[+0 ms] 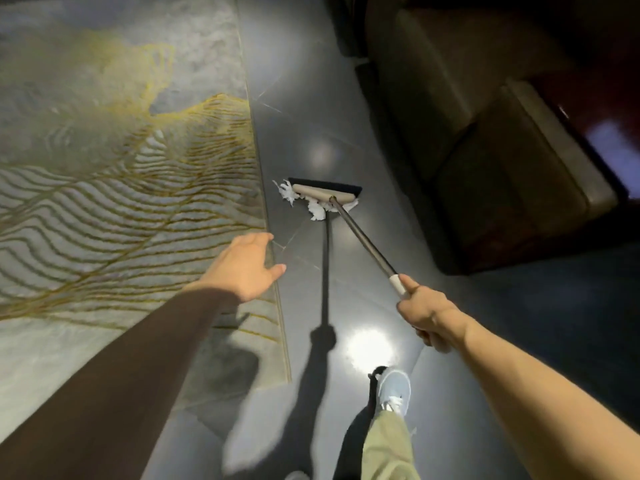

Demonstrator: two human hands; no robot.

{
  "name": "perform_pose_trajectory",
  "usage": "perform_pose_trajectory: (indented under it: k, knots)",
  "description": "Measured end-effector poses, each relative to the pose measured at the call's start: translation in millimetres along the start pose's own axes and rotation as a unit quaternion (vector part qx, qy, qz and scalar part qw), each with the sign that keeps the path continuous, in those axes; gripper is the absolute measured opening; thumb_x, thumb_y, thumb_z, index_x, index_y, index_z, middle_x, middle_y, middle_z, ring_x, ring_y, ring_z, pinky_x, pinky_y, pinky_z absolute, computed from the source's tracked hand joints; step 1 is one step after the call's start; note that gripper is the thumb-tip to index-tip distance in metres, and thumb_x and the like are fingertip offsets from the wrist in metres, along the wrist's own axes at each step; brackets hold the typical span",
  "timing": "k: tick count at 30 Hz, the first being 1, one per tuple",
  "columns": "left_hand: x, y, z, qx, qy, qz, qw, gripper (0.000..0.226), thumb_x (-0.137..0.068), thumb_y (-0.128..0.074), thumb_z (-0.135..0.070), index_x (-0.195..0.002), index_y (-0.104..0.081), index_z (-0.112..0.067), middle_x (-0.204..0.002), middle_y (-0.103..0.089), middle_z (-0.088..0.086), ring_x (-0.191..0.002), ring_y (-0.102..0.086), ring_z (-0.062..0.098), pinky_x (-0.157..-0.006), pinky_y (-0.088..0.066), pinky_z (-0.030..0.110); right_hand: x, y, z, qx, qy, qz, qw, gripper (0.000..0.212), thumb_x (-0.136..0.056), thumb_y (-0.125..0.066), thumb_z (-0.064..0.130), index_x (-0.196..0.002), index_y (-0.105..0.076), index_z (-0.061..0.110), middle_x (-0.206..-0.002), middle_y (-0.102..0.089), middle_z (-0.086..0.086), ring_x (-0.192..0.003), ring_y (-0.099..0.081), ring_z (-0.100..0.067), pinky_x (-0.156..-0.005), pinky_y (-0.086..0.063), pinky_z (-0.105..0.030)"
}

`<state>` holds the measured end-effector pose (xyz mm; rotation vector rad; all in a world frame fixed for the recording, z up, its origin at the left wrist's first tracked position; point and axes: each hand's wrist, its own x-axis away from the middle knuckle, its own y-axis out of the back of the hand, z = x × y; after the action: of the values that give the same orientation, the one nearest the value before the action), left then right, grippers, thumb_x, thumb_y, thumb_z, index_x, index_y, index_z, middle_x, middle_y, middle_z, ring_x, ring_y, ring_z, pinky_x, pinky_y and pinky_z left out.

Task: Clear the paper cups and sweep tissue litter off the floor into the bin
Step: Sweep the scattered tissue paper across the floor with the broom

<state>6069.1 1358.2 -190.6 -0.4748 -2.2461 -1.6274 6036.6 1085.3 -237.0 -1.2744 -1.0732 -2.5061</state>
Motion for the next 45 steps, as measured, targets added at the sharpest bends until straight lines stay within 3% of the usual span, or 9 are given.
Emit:
perform_pose_trajectory:
  k: [8,13,22,25,27,31,37,42,45]
  knots:
    - [60,-44,-9,0.012,-0.023,0.021,0.999,0.066,-0.091,-0.054,-0.04,-0.146,-0.029,-0.012,-0.149,-0.034,0.009,-0.139,-0.028,0.024,-0.114,-0.024,0.036,72,-26,-66,-0.111,0.029,0.027,0.993,0.055,-0.098,-0.044,0.012,-0.146,-0.033,0.035,-0.062,-0.043,-0.006,-0.044,-0.035,-0.013,-0.038,-0.036,-0.023]
    - [72,-55,-14,0.02,-0.006,0.021,1.0,0.065,-0.093,-0.053,-0.038,-0.147,-0.027,-0.013,-0.15,-0.033,0.008,-0.139,-0.026,0.023,-0.114,-0.022,0.033,70,-4,-74,-0.124,0.058,0.031,0.99,0.055,-0.099,-0.049,0.017,-0.148,-0.029,0.034,-0.067,-0.043,-0.009,-0.048,-0.035,-0.015,-0.038,-0.039,-0.024]
    - [80,-66,9,0.035,0.062,-0.02,0.997,0.062,-0.091,-0.056,-0.036,-0.144,-0.031,-0.015,-0.148,-0.035,0.004,-0.137,-0.028,0.021,-0.111,-0.022,0.03,-22,-13,13,-0.088,0.093,-0.015,0.992,0.044,-0.098,-0.052,0.026,-0.141,-0.044,0.03,-0.071,-0.044,-0.007,-0.05,-0.037,-0.017,-0.033,-0.031,-0.015]
    - [89,-77,24,0.035,0.068,-0.013,0.997,0.063,-0.091,-0.056,-0.037,-0.144,-0.032,-0.014,-0.148,-0.035,0.006,-0.137,-0.028,0.023,-0.112,-0.022,0.031,-33,-27,22,-0.004,0.098,0.004,0.995,0.028,-0.101,-0.04,0.029,-0.118,-0.058,0.018,-0.085,-0.048,-0.013,-0.057,-0.041,-0.023,-0.041,-0.039,-0.02]
    - [97,-85,32,0.022,0.065,-0.006,0.998,0.066,-0.09,-0.053,-0.044,-0.144,-0.032,-0.011,-0.147,-0.036,0.008,-0.136,-0.029,0.025,-0.111,-0.022,0.031,-32,-35,10,0.092,0.101,-0.01,0.991,0.025,-0.101,-0.032,0.029,-0.105,-0.054,0.018,-0.091,-0.051,-0.018,-0.06,-0.046,-0.024,-0.04,-0.041,-0.02]
    - [109,-92,34,0.017,0.077,0.01,0.997,0.064,-0.091,-0.056,-0.038,-0.144,-0.031,-0.012,-0.148,-0.036,0.008,-0.136,-0.029,0.024,-0.11,-0.023,0.031,-21,-42,-34,0.172,0.081,-0.029,0.981,0.038,-0.1,-0.029,0.031,-0.138,-0.037,0.032,-0.107,-0.055,-0.021,-0.081,-0.061,-0.034,-0.047,-0.044,-0.025]
    - [136,-91,27,0.005,0.04,-0.006,0.999,0.064,-0.091,-0.056,-0.037,-0.144,-0.032,-0.011,-0.147,-0.037,0.01,-0.137,-0.03,0.026,-0.112,-0.025,0.033,40,-61,-91,0.156,0.03,-0.031,0.987,0.044,-0.101,-0.03,0.034,-0.146,-0.029,0.033,-0.124,-0.051,-0.021,-0.1,-0.06,-0.037,-0.074,-0.052,-0.036]
    - [194,-105,35,-0.005,-0.023,-0.003,1.0,0.065,-0.092,-0.055,-0.038,-0.145,-0.03,-0.01,-0.149,-0.034,0.01,-0.139,-0.027,0.025,-0.113,-0.022,0.032,112,-106,-151,0.084,-0.024,-0.034,0.996,0.046,-0.1,-0.03,0.031,-0.145,-0.027,0.042,-0.111,-0.052,-0.016,-0.077,-0.05,-0.028,-0.047,-0.04,-0.027]
    - [245,-124,47,-0.02,-0.052,0.021,0.998,0.065,-0.092,-0.054,-0.038,-0.145,-0.029,-0.01,-0.15,-0.033,0.01,-0.139,-0.026,0.025,-0.113,-0.022,0.031,183,-139,-186,0.02,-0.061,-0.032,0.997,0.049,-0.098,-0.029,0.026,-0.142,-0.03,0.046,-0.101,-0.05,-0.013,-0.066,-0.044,-0.023,-0.046,-0.037,-0.024]
